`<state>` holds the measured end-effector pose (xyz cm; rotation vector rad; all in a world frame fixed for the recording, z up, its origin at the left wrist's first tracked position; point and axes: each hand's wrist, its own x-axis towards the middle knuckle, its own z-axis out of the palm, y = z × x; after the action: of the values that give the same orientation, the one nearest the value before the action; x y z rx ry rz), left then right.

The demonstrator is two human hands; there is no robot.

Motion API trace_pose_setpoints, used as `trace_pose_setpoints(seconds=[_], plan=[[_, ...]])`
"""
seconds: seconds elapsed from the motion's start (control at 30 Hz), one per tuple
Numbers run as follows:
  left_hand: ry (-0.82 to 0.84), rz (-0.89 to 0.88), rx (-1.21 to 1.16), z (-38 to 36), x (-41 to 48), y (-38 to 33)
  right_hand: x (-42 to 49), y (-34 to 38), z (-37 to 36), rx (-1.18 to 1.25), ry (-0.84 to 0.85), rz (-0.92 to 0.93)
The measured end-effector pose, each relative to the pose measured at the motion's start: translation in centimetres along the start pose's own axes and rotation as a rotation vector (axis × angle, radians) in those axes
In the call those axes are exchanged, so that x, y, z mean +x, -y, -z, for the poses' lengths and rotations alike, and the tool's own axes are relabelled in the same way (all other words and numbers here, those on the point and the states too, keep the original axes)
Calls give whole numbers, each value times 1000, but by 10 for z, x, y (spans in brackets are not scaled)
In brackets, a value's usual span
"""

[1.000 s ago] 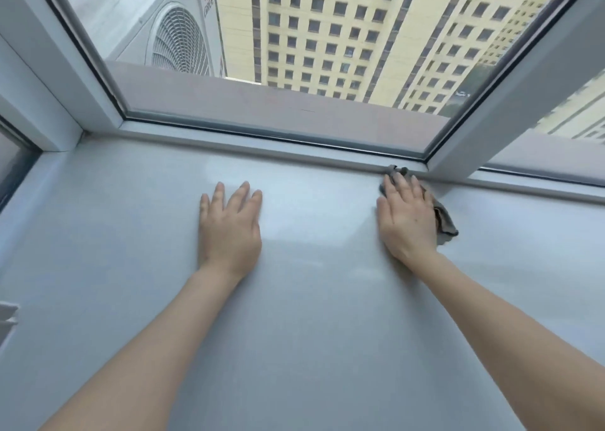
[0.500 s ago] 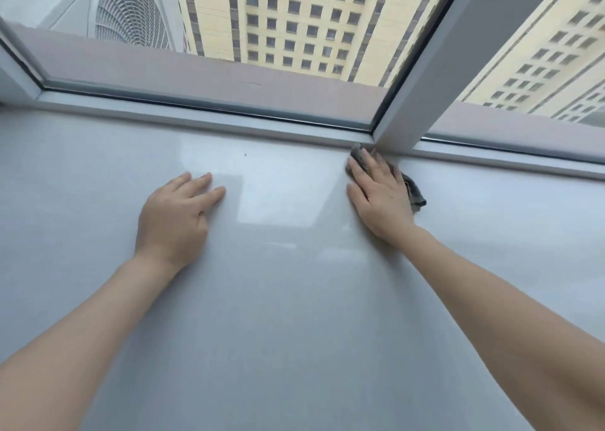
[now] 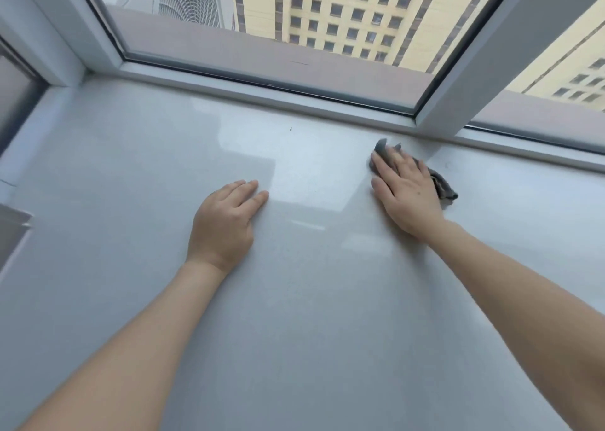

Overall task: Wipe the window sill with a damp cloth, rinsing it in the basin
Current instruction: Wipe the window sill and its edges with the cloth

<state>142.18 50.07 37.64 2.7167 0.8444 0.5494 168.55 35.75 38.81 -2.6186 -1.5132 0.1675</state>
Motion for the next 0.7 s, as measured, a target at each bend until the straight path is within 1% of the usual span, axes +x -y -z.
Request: trace_pose_setpoints(seconds=[0.03,0.07,0.1,0.17,0.2,0.23,0.27,0.3,0.33,0.4,0.43,0.47,0.5,0.57,0.63,0.7], plan=[[-12,-1,-8,1,0,0,8,16,-3,6,-1,-127],[-25,-2,-27,1,0,0,0,33,-9,-6,-2,-113],[-41,7,-55,2,-1,0,-23,47,-13,-15,9,38],[-85,64,-116,6,-2,2,-95,66,-20,-35,82,489],[-109,103,-140,8,-2,4,-127,66,-19,-34,155,657],[-131,145,-150,11,-2,8,-139,61,-16,-26,204,761],[-155,187,-140,15,-2,14,-128,53,-12,6,225,804],[-181,228,-112,20,-1,22,-102,49,-10,24,188,770],[-207,269,-72,25,1,33,-67,49,-10,43,128,661],[-268,343,12,36,4,55,12,63,-10,73,21,352],[-304,375,44,40,6,66,47,75,-12,74,-12,249],[-342,407,67,44,8,75,75,90,-16,71,-24,203],[-381,437,82,48,10,82,95,109,-20,64,-27,210],[-446,479,86,53,12,94,113,148,-29,51,-10,307],[-474,492,85,56,14,104,105,177,-37,49,7,496],[-473,500,73,59,14,110,72,191,-41,84,31,727]])
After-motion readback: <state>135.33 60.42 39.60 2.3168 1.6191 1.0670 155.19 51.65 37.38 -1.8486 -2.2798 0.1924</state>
